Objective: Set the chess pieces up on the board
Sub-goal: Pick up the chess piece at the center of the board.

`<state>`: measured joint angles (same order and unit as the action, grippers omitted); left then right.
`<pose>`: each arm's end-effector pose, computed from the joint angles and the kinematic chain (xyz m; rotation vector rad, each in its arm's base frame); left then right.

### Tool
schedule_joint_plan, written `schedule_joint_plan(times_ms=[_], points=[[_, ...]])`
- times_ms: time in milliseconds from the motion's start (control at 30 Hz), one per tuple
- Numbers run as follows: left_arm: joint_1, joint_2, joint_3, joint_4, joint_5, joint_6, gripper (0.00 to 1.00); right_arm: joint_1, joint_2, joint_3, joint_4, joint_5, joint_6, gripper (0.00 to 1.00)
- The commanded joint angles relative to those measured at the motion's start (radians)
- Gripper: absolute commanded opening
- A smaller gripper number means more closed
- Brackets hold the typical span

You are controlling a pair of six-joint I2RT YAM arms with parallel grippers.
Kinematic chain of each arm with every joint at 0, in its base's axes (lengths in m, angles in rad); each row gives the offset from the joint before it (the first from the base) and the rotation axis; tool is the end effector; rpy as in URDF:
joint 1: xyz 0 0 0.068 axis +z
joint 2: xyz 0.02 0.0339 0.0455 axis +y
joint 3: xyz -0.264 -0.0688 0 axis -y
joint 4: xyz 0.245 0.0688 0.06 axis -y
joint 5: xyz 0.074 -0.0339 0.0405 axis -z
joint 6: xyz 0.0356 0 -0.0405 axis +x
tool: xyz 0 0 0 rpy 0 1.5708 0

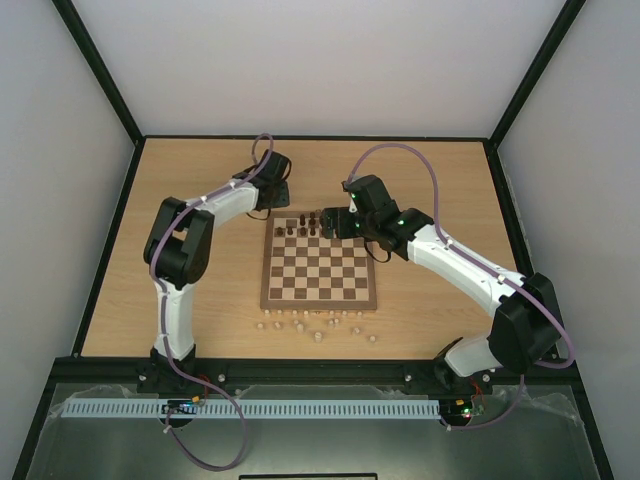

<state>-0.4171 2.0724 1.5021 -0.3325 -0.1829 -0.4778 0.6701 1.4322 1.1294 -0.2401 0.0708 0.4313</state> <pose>0.4169 -0.1776 0.1776 -0.1528 2.4552 -0.1659 0.2595 0.2024 0.3026 -0.2151 2.1564 0.5747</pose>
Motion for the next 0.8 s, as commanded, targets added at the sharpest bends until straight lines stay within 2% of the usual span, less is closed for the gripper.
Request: schedule_joint_plan(times_ms=[0, 767], points=[[0.014, 0.022, 0.049, -0.011, -0.003, 0.004, 0.40, 0.008, 0.006, -0.013, 0.005, -0.008, 0.003, 0.95], [0.022, 0.072, 0.052, -0.008, -0.021, 0.002, 0.36, 0.009, 0.022, -0.013, 0.012, -0.029, 0.001, 0.94]])
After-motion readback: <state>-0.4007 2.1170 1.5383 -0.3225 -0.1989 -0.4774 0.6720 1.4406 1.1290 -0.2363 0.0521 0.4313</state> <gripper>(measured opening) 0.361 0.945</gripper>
